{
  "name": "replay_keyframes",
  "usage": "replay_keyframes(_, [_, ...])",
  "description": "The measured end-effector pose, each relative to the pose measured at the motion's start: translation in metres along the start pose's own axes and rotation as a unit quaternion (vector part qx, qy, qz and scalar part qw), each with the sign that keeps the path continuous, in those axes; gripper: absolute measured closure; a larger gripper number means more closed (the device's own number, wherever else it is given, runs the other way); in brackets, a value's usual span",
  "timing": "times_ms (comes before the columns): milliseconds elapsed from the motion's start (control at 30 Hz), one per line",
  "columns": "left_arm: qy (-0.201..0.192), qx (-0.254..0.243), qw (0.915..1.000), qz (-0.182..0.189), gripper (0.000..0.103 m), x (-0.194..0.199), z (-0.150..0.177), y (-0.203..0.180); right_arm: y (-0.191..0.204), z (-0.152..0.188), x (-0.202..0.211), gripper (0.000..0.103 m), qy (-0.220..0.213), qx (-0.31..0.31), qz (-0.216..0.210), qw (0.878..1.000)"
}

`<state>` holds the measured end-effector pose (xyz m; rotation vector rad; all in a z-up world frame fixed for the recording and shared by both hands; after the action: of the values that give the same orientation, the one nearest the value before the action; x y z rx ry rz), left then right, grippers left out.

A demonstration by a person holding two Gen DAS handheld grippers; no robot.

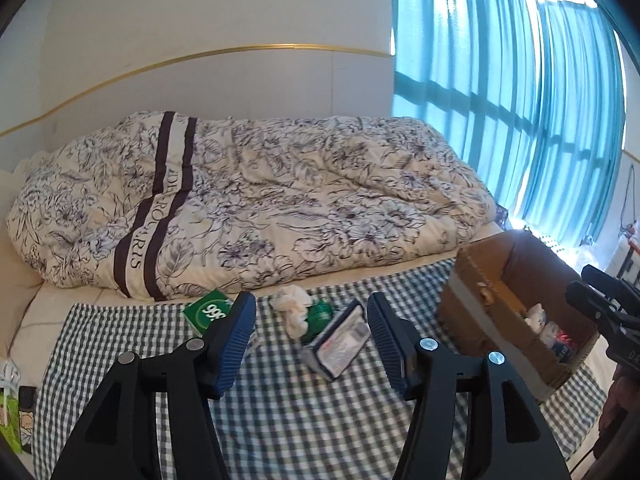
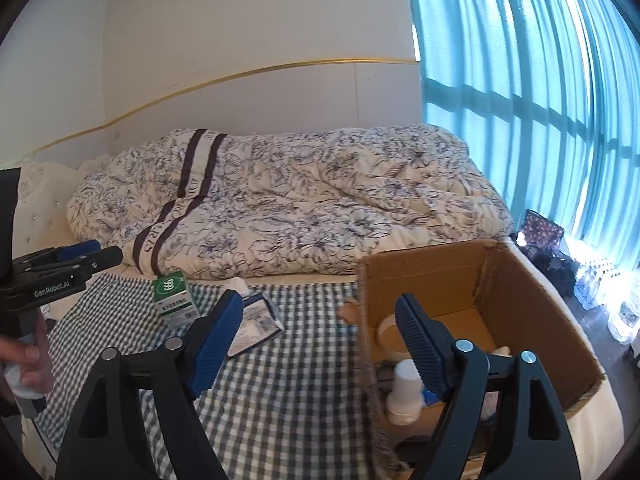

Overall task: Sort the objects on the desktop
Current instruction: 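Move both open tools back over the items on the blanket, then grasp the green medicine box with left tool while right tool approaches the tissue pack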

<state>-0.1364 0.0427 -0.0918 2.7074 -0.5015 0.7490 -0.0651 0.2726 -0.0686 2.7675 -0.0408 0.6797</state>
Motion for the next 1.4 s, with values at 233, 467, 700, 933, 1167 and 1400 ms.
replay_keyframes(233, [0.007, 0.005, 1.0000, -0.004, 0.021, -0.016, 0.019, 0.025, 0.029, 0.028, -0.033, 0.016, 0.027, 0.014, -0.005, 1.000])
replay_keyframes(467, [0.032, 0.008, 0.9994, -0.011, 0.006, -0.043, 0.039, 0.053, 0.059, 0.051, -0.061, 0.011, 0.047, 0.032, -0.016, 0.998])
replay_keyframes(700, [0.045, 0.003, 0.9990, 0.002, 0.004, -0.072, 0.059, 0.075, 0.080, 0.082, -0.098, 0.010, 0.091, 0.051, -0.016, 0.994])
replay_keyframes(933, [0.055, -0.045, 0.9973, 0.020, 0.003, -0.099, 0.068, 0.085, 0.095, 0.107, -0.130, 0.010, 0.131, 0.053, -0.008, 0.990])
replay_keyframes(1167, [0.061, -0.053, 0.9961, 0.033, 0.003, -0.127, 0.077, 0.090, 0.101, 0.121, -0.166, 0.010, 0.177, 0.013, 0.006, 0.984])
replay_keyframes(1400, [0.085, -0.054, 0.9943, 0.036, 0.003, -0.151, 0.087, 0.100, 0.102, 0.130, -0.190, 0.010, 0.193, -0.014, 0.016, 0.981])
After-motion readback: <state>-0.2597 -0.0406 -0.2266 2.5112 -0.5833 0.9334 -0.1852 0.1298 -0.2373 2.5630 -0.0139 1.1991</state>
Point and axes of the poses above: each gripper's, at about its wrist camera, not at the fingertips, and x roughly against the way its jaws point, y to its left, z to its underside, the point moved 9 cm from there along -x, roughly the way its jaws point, and after that the axes turned 13 degrees about -x, right-handed, at the moved point
